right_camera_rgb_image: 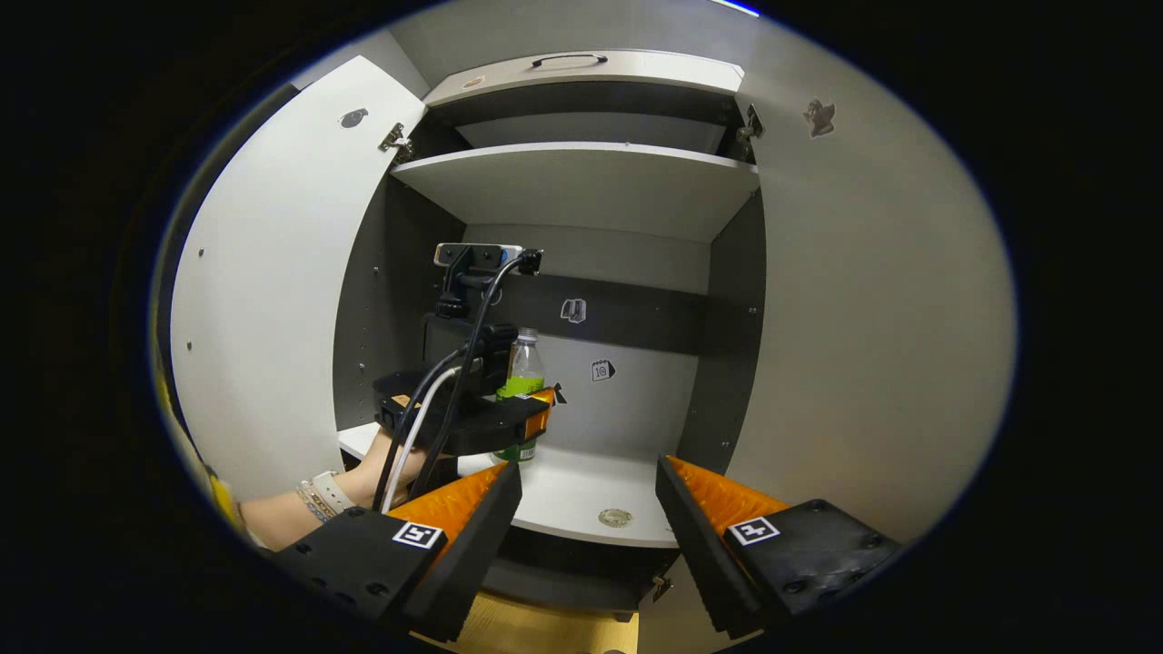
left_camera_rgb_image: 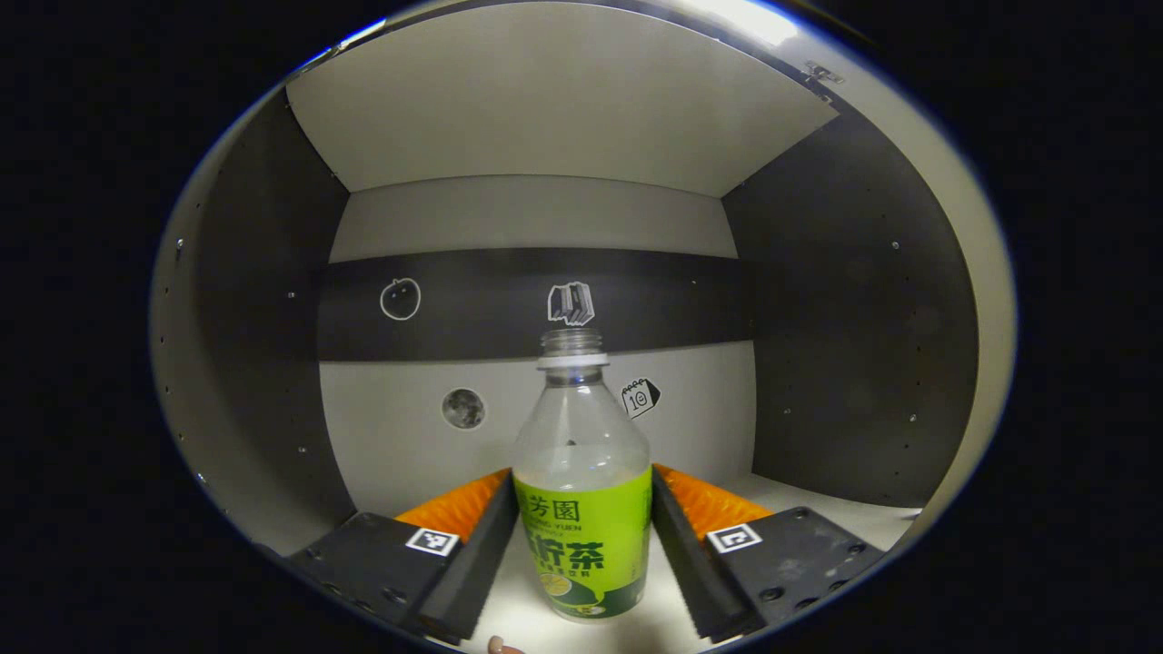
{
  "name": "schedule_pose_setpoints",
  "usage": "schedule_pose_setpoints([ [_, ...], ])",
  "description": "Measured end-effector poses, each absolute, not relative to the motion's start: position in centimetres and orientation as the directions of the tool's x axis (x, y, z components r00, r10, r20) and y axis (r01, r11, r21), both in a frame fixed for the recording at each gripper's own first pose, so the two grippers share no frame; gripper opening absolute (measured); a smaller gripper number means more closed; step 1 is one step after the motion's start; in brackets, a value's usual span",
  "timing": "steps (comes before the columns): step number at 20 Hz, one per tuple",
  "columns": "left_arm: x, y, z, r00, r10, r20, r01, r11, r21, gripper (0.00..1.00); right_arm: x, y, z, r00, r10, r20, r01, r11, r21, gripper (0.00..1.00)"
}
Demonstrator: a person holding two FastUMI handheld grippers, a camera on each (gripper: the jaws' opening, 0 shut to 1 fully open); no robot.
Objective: Grasp the bottle in the cabinet with the left hand and place it on the coaster, then close the right door with the right hand and the left door with the left hand.
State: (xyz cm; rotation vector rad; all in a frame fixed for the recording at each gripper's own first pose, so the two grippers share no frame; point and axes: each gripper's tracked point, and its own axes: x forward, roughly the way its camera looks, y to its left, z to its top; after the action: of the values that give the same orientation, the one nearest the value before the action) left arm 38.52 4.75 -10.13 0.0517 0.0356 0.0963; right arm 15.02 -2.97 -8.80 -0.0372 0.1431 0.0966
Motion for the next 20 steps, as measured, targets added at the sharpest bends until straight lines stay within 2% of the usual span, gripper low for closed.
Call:
schedule_pose_setpoints([
  [1,38.4,4.7,-10.0,0.995,0.091,-0.032,-0.089,0.995,0.051,0.80,15.1,-3.0,-8.8,0.985,0.093,-0.144,-0.098,0.995,-0.027,0.98],
  [8,36.9,4.3,-8.3,0.999,0.053,-0.006,-0.053,0.998,0.026,0.79,14.7,-3.3,-7.9,0.989,0.088,-0.118,-0.089,0.996,-0.005,0.98],
  [14,30.6,2.9,-5.5,1.000,0.012,0.027,-0.013,0.999,0.038,0.79,12.4,-3.5,-6.6,0.994,0.054,-0.095,-0.057,0.998,-0.022,0.98],
  [20,22.9,1.2,-4.8,0.999,-0.046,0.022,0.046,0.999,0.029,0.80,6.8,-2.8,-5.3,0.997,-0.015,-0.078,0.013,0.999,-0.030,0.98],
])
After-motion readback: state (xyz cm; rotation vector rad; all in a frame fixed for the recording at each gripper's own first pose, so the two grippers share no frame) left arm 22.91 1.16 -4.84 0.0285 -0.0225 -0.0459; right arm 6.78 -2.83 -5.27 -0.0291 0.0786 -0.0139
